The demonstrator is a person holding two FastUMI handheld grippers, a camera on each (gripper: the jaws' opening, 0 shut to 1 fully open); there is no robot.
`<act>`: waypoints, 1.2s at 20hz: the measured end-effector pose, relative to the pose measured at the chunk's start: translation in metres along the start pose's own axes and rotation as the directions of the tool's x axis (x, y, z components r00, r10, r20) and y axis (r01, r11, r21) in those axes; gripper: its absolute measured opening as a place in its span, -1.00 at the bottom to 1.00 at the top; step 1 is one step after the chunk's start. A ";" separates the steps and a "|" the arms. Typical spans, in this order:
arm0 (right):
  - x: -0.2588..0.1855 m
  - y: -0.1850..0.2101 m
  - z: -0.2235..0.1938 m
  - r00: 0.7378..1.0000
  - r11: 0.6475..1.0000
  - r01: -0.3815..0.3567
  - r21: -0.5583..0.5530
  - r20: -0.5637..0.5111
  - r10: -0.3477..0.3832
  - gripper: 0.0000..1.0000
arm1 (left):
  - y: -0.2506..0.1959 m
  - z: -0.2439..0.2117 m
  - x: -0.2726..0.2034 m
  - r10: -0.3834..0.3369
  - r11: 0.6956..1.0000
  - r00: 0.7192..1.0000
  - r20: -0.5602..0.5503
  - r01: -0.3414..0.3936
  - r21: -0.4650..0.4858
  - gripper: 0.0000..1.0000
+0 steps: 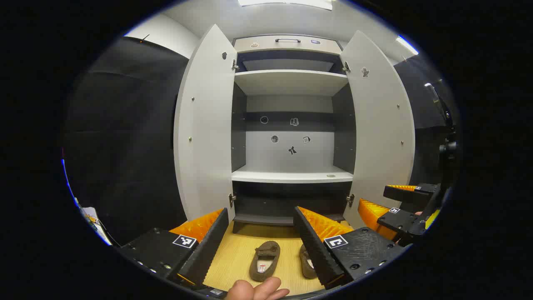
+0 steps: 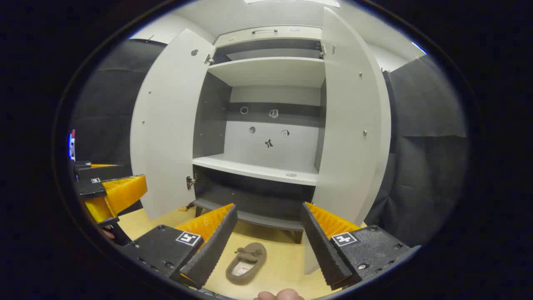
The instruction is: Grab one shoe with the right hand and put it into the shoe cabinet, grab the other shoe with the left hand and put it into the shoe cabinet; then close the right door with the right hand and the left door with the left hand.
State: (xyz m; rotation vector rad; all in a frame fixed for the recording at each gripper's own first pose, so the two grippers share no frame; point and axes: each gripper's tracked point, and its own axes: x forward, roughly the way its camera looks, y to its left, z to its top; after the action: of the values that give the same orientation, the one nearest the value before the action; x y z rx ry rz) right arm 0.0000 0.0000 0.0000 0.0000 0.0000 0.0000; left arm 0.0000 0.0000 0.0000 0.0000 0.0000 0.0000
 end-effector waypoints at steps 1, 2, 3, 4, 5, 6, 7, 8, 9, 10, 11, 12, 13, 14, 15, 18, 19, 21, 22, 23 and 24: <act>-0.001 0.001 0.000 1.000 1.000 -0.004 0.001 -0.001 0.004 0.98 | 0.001 0.000 -0.001 0.002 1.000 1.000 0.001 -0.002 0.000 0.90; 0.000 0.001 -0.001 1.000 1.000 -0.004 -0.001 0.000 0.004 0.98 | 0.001 0.000 -0.001 0.002 1.000 1.000 0.001 -0.002 0.000 0.90; -0.001 0.002 0.000 1.000 1.000 -0.006 0.000 0.002 0.006 0.98 | 0.001 0.000 -0.002 0.003 1.000 1.000 0.000 -0.003 0.001 0.90; -0.001 0.003 0.000 1.000 1.000 -0.008 0.001 0.005 0.008 0.98 | 0.001 0.000 -0.002 0.003 1.000 1.000 -0.001 -0.003 0.002 0.90; -0.001 0.003 0.000 1.000 1.000 -0.008 0.001 0.005 0.008 0.98 | 0.002 0.000 -0.002 0.006 1.000 1.000 -0.001 -0.006 0.002 0.90; -0.001 0.003 0.000 1.000 1.000 -0.009 0.001 0.004 0.009 0.98 | 0.002 0.000 -0.003 0.007 1.000 1.000 -0.001 -0.007 0.001 0.90; -0.002 0.004 0.000 1.000 1.000 -0.009 0.001 0.003 0.009 0.98 | 0.003 0.000 -0.003 0.009 1.000 1.000 -0.001 -0.009 0.000 0.90; -0.002 0.003 -0.001 1.000 1.000 -0.010 0.001 0.003 0.010 0.98 | 0.003 0.000 -0.004 0.010 1.000 1.000 -0.001 -0.010 0.001 0.90; -0.002 0.003 -0.001 1.000 1.000 -0.010 0.001 0.003 0.010 0.98 | 0.003 0.000 -0.004 0.009 1.000 1.000 -0.001 -0.009 0.000 0.90; -0.003 0.003 0.000 1.000 1.000 -0.009 0.001 0.005 0.009 0.98 | 0.003 0.000 -0.004 0.010 1.000 1.000 -0.002 -0.010 -0.001 0.90; -0.003 0.003 0.000 1.000 1.000 -0.008 0.000 0.008 0.008 0.98 | 0.003 0.000 -0.004 0.010 1.000 1.000 -0.002 -0.010 0.000 0.90; -0.003 0.002 0.000 1.000 1.000 -0.008 0.000 0.009 0.008 0.98 | 0.002 0.000 -0.004 0.007 1.000 1.000 -0.001 -0.007 -0.002 0.90; -0.004 0.002 0.001 1.000 1.000 -0.007 -0.001 0.009 0.007 0.98 | 0.002 0.001 -0.004 0.008 1.000 1.000 -0.001 -0.008 -0.002 0.90; -0.004 0.002 0.001 1.000 1.000 -0.007 -0.002 0.009 0.007 0.98 | 0.002 0.001 -0.004 0.008 1.000 1.000 0.000 -0.008 -0.001 0.90; -0.004 0.002 0.001 1.000 1.000 -0.006 -0.003 0.008 0.006 0.98 | 0.002 0.001 -0.004 0.008 1.000 1.000 0.000 -0.008 -0.002 0.90; -0.004 0.004 -0.002 1.000 1.000 -0.017 -0.001 0.003 0.017 0.98 | 0.002 0.001 -0.004 0.010 1.000 1.000 0.002 -0.010 -0.003 0.90; -0.002 0.008 -0.006 0.999 0.999 -0.031 0.005 -0.006 0.031 0.98 | 0.003 0.001 -0.004 0.012 1.000 1.000 0.000 -0.012 -0.005 0.90; 0.002 0.030 -0.045 0.985 0.994 -0.109 0.009 -0.132 0.109 0.97 | 0.010 -0.002 -0.007 0.032 0.999 0.999 0.001 -0.032 0.003 0.90; 0.005 0.039 -0.070 0.973 0.991 -0.130 0.007 -0.192 0.129 0.98 | 0.015 -0.005 -0.010 0.045 0.999 0.999 -0.004 -0.045 0.010 0.91; 0.008 0.047 -0.089 0.960 0.989 -0.146 0.005 -0.240 0.143 0.98 | 0.020 -0.011 -0.014 0.055 0.998 0.998 -0.013 -0.055 0.014 0.89; 0.008 0.059 -0.111 0.943 0.984 -0.179 0.007 -0.286 0.173 0.98 | 0.024 -0.017 -0.020 0.064 0.998 0.998 -0.028 -0.064 0.019 0.89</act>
State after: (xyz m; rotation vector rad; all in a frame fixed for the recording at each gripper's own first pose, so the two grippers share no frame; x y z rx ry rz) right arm 0.0077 0.0586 -0.1112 -0.0190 0.2896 0.1795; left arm -0.0198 0.0241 -0.0167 0.0183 0.0282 0.0640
